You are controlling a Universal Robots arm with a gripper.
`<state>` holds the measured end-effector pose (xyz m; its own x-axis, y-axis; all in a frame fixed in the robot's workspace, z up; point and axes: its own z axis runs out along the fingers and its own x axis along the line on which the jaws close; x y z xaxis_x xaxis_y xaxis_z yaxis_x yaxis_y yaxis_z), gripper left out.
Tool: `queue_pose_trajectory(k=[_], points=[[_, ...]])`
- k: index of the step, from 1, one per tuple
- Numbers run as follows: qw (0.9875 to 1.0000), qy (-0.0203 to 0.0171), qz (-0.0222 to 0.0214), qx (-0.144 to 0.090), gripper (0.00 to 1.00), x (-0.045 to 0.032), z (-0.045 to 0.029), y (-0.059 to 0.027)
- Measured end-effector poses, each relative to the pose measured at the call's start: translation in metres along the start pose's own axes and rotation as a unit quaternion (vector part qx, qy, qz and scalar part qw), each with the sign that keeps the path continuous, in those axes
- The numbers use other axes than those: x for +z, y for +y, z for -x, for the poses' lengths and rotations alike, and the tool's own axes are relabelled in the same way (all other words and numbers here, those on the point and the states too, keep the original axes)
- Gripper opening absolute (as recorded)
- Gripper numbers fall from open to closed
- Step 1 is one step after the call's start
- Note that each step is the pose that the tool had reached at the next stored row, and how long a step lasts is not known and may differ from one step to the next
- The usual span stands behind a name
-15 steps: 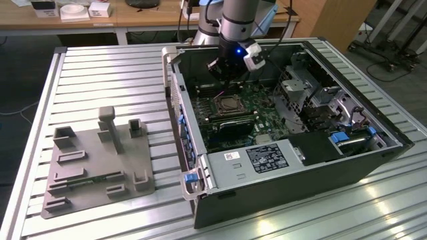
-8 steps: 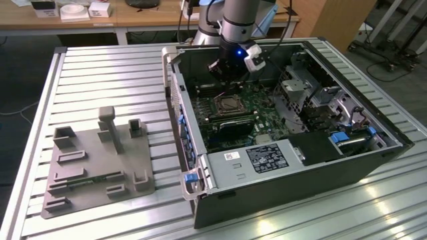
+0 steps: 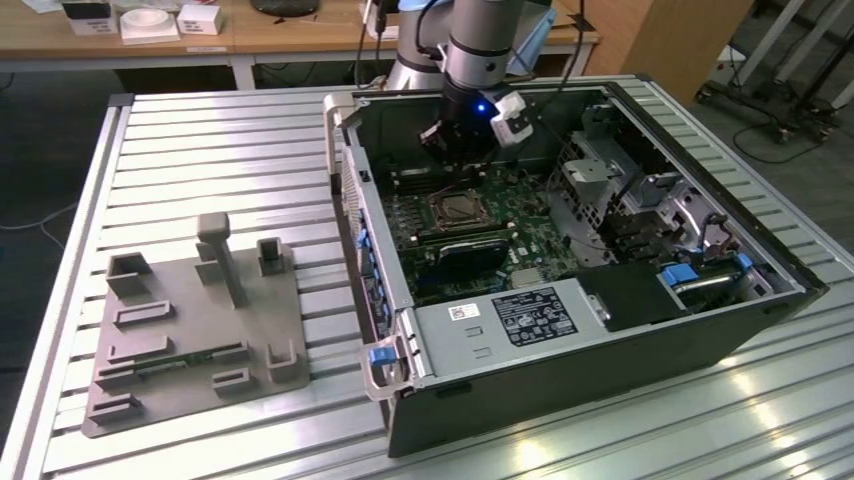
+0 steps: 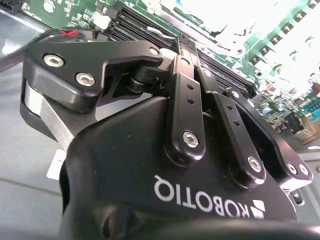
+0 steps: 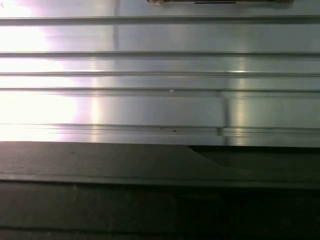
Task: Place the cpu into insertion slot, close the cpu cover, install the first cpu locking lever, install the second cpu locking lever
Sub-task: 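Install the first cpu locking lever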
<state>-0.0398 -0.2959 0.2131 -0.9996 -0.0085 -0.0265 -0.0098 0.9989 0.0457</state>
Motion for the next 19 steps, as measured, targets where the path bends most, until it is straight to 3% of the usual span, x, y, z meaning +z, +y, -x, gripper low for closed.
queue_pose_trajectory(k=[9,19], points=[[1.0,0.0,-0.0001,0.0,0.11,0.0041,0.011,-0.0003],[1.0,0.0001,-0.0006,0.0,0.11,0.0099,0.0131,-0.0006]])
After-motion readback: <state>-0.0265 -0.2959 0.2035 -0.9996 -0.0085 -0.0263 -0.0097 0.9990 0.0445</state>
